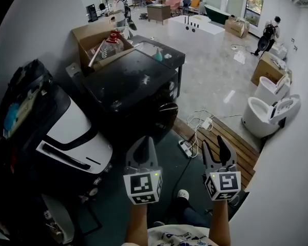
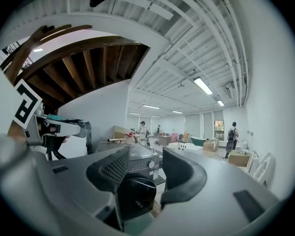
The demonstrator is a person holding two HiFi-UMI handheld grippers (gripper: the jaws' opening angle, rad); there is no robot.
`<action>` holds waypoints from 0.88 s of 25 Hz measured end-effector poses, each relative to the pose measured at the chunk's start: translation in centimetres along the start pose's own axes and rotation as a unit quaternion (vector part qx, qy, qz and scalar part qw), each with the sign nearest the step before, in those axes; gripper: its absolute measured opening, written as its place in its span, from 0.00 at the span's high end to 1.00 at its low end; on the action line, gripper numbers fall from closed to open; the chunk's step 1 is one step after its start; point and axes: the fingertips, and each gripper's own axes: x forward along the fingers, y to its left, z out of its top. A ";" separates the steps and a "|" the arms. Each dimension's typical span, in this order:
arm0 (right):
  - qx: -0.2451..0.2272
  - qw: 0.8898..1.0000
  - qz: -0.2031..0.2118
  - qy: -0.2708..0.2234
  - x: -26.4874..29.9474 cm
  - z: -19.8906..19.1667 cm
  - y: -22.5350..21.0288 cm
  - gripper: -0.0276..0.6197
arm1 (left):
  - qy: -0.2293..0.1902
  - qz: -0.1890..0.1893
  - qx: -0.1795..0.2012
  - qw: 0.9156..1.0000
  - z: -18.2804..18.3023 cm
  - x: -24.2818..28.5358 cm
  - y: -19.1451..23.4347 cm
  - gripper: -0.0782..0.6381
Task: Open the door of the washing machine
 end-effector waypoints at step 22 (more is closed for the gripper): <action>0.003 0.998 0.051 0.042 12.6 -4.0 -9.5 0.64 | 0.046 0.050 0.007 0.998 -2.3 12.9 -2.9 0.89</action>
